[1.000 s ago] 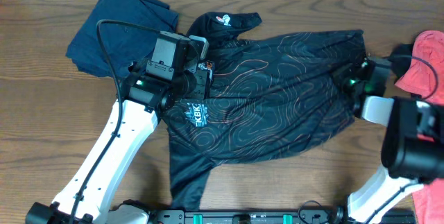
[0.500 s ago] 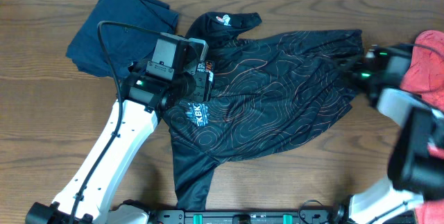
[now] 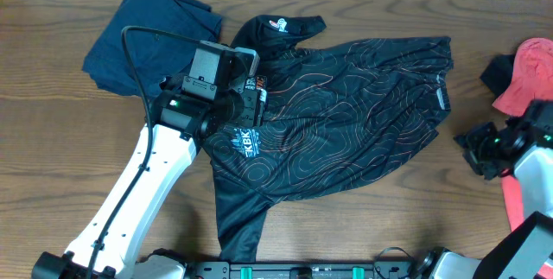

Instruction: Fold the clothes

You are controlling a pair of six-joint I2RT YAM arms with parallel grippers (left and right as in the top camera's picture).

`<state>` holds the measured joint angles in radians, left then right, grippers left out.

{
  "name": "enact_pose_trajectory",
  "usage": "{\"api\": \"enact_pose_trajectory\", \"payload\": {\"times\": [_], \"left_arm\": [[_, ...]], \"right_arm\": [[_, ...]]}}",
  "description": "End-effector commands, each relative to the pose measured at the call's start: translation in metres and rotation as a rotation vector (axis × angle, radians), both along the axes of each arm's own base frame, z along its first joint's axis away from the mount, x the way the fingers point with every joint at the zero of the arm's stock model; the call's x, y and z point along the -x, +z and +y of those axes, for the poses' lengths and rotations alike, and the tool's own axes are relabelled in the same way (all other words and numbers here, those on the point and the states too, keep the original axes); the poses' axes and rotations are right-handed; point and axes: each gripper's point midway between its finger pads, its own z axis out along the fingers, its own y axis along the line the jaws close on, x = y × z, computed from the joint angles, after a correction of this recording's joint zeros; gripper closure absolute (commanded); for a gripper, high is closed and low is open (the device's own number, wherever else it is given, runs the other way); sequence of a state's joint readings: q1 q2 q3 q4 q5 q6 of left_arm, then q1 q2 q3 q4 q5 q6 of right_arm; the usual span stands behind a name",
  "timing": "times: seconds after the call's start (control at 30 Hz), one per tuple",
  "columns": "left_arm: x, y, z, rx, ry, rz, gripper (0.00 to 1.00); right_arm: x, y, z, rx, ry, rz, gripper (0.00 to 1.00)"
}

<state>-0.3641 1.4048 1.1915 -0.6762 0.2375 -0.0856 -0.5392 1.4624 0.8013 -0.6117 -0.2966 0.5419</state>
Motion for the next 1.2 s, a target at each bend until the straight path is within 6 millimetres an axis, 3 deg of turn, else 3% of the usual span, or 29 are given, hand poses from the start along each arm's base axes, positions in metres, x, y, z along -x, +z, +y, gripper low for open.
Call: {"api": "enact_pose_trajectory", "payload": {"times": [0.0, 0.1, 0.47, 0.63, 0.87, 1.03, 1.17], "left_arm": [[0.001, -0.003, -0.003, 0.006, -0.005, 0.014, 0.31], [0.002, -0.003, -0.002, 0.004, -0.005, 0.018, 0.32], [0.004, -0.004, -0.002, 0.001, -0.005, 0.026, 0.31], [0.004, -0.004, -0.002, 0.001, -0.005, 0.026, 0.31], [0.004, -0.004, -0.002, 0.001, -0.005, 0.027, 0.31], [0.004, -0.004, -0.002, 0.001, -0.004, 0.027, 0.31], [0.004, -0.005, -0.001, 0.0, -0.004, 0.029, 0.31]], "right_arm": [[0.002, -0.021, 0.007, 0.015, 0.044, -0.003, 0.58], [-0.016, -0.024, 0.023, -0.036, 0.127, -0.123, 0.57], [-0.02, -0.06, 0.032, -0.076, 0.133, -0.112, 0.55], [-0.033, -0.056, 0.039, -0.112, 0.163, -0.178, 0.5], [-0.034, -0.056, 0.041, -0.102, 0.188, -0.183, 0.53], [-0.035, -0.057, 0.047, -0.087, 0.231, -0.188, 0.63], [-0.035, -0.059, 0.042, -0.053, 0.223, -0.171, 0.85]]}}
